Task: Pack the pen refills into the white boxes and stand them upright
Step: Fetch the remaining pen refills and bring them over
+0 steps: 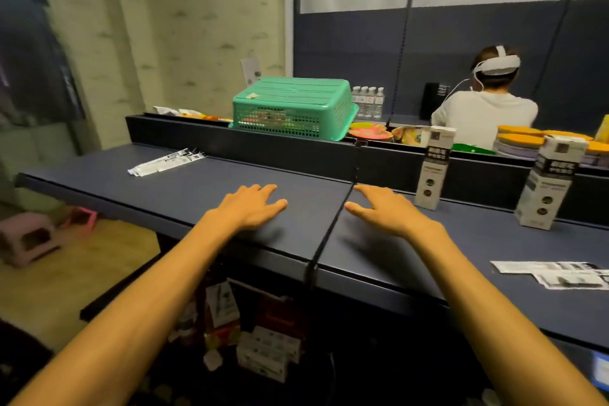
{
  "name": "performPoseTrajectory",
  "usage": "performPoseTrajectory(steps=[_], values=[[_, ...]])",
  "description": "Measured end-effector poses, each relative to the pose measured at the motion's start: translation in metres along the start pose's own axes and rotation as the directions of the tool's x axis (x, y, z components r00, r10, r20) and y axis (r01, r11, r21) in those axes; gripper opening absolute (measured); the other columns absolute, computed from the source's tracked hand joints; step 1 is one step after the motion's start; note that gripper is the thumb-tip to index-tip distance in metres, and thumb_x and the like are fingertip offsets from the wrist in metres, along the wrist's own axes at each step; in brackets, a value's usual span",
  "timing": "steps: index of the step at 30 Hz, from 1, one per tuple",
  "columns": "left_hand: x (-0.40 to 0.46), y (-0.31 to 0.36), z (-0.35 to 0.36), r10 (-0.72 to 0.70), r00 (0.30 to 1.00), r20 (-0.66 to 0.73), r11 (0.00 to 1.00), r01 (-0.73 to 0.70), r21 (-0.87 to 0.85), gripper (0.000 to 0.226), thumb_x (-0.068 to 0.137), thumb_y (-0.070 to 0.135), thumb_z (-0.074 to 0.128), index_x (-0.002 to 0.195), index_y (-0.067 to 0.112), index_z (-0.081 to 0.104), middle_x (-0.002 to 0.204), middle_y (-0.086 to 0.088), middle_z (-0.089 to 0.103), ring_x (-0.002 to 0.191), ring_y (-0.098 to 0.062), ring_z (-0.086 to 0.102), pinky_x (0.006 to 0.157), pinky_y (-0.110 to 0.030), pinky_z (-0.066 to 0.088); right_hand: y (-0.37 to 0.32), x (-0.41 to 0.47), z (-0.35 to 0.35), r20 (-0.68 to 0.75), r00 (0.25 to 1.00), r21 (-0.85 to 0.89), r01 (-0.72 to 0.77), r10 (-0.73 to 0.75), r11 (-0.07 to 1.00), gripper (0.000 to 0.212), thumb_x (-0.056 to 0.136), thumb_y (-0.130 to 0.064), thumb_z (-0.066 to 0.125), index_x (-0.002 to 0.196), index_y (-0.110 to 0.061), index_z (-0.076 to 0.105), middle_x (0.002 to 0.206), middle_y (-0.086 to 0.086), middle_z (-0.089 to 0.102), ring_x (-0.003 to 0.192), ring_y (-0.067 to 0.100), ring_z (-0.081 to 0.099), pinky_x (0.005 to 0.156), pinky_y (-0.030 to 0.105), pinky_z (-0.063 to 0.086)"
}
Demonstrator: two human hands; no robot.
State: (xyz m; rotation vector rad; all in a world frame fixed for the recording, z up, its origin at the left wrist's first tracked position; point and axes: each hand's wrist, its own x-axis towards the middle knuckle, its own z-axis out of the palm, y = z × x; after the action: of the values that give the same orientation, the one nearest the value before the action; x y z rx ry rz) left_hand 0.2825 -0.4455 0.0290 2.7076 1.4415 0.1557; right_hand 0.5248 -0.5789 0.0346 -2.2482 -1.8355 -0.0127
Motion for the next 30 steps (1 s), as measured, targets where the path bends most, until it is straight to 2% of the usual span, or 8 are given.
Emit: performPoseTrajectory(steps=[7, 13, 20, 25, 30], values=[[0.025, -0.153, -0.014, -0.039, 0.999, -0.005, 0.999, 0.039, -0.010, 0.072, 0.093, 0.064, 0.033, 0.153, 0.028, 0.014, 0.157, -0.007, 0.022, 0.141, -0.033, 0.024, 0.107, -0.053, 0.028, -0.116, 0.094, 0.038, 0.027, 0.998, 0.001, 0.056, -0.056, 0.998, 0.069, 0.094, -0.061, 0.038, 0.151, -0.023, 0.027, 0.155, 0.002, 0.032, 0.141, 0.025, 0.031, 0.113, 0.045, 0.029], [0.067, -0.242, -0.008, -0.064, 0.998, -0.008, 0.998, 0.064, -0.028, 0.075, 0.092, 0.064, 0.036, 0.153, 0.025, 0.014, 0.157, -0.006, 0.020, 0.141, -0.030, 0.022, 0.108, -0.051, 0.029, -0.167, 0.162, 0.052, 0.036, 0.997, -0.043, 0.070, -0.069, 0.997, 0.069, 0.095, -0.061, 0.036, 0.152, -0.024, 0.024, 0.155, 0.002, 0.031, 0.140, 0.024, 0.031, 0.112, 0.047, 0.029], [0.134, -0.295, 0.003, -0.069, 0.997, -0.033, 0.997, 0.068, -0.032, 0.077, 0.090, 0.063, 0.039, 0.152, 0.024, 0.017, 0.157, -0.005, 0.020, 0.142, -0.028, 0.020, 0.112, -0.048, 0.026, -0.185, 0.235, 0.079, 0.066, 0.997, -0.130, 0.048, -0.040, 0.990, 0.069, 0.095, -0.062, 0.033, 0.152, -0.024, 0.022, 0.157, 0.000, 0.029, 0.141, 0.024, 0.030, 0.112, 0.045, 0.029], [0.185, -0.325, -0.011, -0.097, 0.993, -0.065, 0.995, 0.099, 0.023, 0.072, 0.089, 0.060, 0.043, 0.148, 0.021, 0.028, 0.151, -0.008, 0.031, 0.136, -0.031, 0.030, 0.106, -0.047, 0.032, -0.200, 0.281, 0.085, 0.101, 0.993, -0.159, 0.079, -0.064, 0.984, 0.068, 0.096, -0.061, 0.033, 0.152, -0.024, 0.021, 0.157, -0.001, 0.027, 0.141, 0.023, 0.028, 0.111, 0.045, 0.027], [0.219, -0.356, -0.016, -0.171, 0.985, -0.008, 0.980, 0.170, 0.106, 0.081, 0.087, 0.062, 0.047, 0.150, 0.018, 0.021, 0.151, -0.013, 0.026, 0.137, -0.034, 0.025, 0.107, -0.048, 0.030, -0.210, 0.307, 0.088, 0.077, 0.996, -0.149, 0.065, -0.054, 0.987, 0.067, 0.096, -0.060, 0.033, 0.152, -0.024, 0.023, 0.156, 0.000, 0.029, 0.140, 0.024, 0.030, 0.111, 0.045, 0.027]])
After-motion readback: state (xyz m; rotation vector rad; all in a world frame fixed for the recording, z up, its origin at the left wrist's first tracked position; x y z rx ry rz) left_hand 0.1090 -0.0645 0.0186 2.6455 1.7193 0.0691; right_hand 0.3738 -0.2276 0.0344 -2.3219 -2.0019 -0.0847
